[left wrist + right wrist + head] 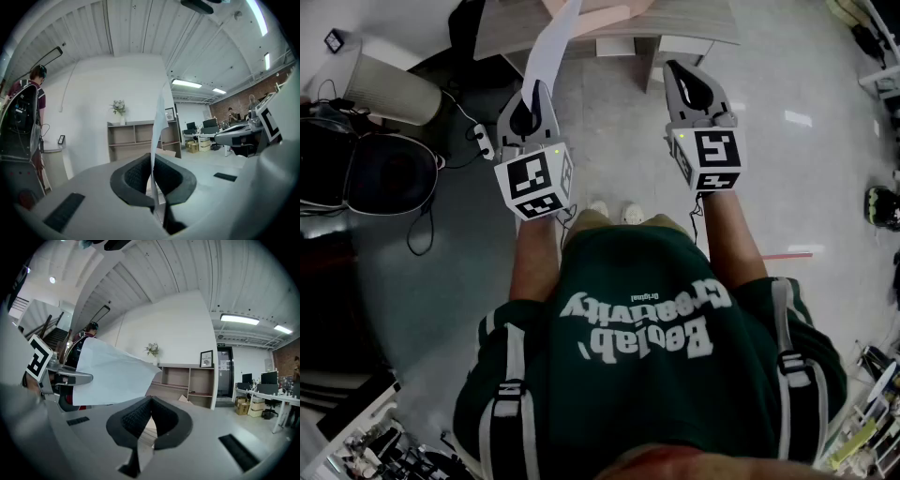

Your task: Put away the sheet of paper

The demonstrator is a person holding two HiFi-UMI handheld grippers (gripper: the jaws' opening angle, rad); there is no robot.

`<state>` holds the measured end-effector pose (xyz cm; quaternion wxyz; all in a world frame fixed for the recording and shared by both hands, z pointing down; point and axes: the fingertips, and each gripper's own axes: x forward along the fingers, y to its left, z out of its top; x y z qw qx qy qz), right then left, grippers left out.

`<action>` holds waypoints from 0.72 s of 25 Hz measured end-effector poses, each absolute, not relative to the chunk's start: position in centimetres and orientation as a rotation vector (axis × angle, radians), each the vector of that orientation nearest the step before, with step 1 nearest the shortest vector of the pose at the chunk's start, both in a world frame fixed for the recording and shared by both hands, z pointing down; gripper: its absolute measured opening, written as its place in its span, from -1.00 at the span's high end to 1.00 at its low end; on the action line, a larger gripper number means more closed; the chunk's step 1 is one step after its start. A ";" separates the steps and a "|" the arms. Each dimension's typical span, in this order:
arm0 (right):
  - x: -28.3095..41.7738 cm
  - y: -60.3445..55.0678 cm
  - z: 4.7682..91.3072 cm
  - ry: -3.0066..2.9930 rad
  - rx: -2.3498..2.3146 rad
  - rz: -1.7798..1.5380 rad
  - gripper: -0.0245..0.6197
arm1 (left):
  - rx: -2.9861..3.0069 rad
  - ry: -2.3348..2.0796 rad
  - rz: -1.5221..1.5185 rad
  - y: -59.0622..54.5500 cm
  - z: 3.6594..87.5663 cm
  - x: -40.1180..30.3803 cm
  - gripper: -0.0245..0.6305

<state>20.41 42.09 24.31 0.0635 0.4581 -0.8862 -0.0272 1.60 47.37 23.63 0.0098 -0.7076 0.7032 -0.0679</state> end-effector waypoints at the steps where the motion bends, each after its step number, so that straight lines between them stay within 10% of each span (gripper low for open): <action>1: 20.5 42.3 24.4 -2.675 1.387 -0.082 0.82 | -2.211 2.196 -0.213 47.6 23.7 1.6 0.87; 18: 21.1 42.4 24.1 -2.685 1.394 -0.126 0.82 | -2.205 2.202 -0.214 47.7 23.6 1.9 0.87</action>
